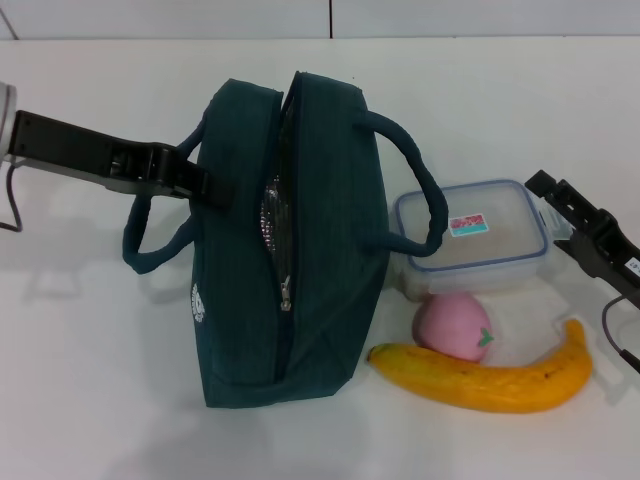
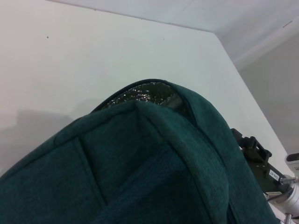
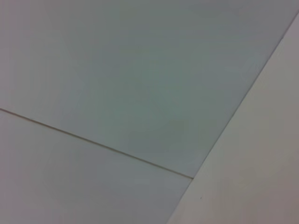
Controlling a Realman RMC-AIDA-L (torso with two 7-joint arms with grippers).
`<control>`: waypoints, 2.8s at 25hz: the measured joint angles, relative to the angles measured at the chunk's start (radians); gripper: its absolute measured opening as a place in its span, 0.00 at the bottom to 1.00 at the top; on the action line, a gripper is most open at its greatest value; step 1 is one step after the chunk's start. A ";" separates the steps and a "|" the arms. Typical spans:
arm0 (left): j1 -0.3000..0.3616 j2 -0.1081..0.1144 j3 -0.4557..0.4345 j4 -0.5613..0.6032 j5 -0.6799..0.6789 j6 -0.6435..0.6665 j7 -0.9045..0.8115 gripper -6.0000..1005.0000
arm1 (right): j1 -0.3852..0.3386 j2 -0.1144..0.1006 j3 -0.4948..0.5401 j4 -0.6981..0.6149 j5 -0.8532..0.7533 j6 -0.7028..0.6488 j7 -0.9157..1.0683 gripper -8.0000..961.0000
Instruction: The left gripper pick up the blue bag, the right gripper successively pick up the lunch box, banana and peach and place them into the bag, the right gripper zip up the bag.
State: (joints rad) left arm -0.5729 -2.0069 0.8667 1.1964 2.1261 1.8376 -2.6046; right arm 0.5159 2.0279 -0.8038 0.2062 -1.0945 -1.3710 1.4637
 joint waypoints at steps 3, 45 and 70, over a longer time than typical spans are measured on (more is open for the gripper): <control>0.001 -0.001 0.000 0.000 0.000 0.000 0.001 0.05 | 0.004 0.000 0.000 0.000 -0.012 -0.001 0.016 0.88; 0.008 -0.007 0.000 -0.020 -0.002 0.003 0.034 0.05 | -0.011 0.000 -0.003 -0.027 -0.015 -0.027 0.148 0.11; 0.006 -0.018 0.000 -0.021 -0.005 0.002 0.052 0.05 | -0.020 0.000 0.001 -0.035 -0.004 -0.037 0.581 0.11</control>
State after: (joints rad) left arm -0.5672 -2.0248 0.8667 1.1750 2.1213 1.8392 -2.5523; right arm 0.4961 2.0279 -0.8026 0.1711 -1.0987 -1.4079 2.0444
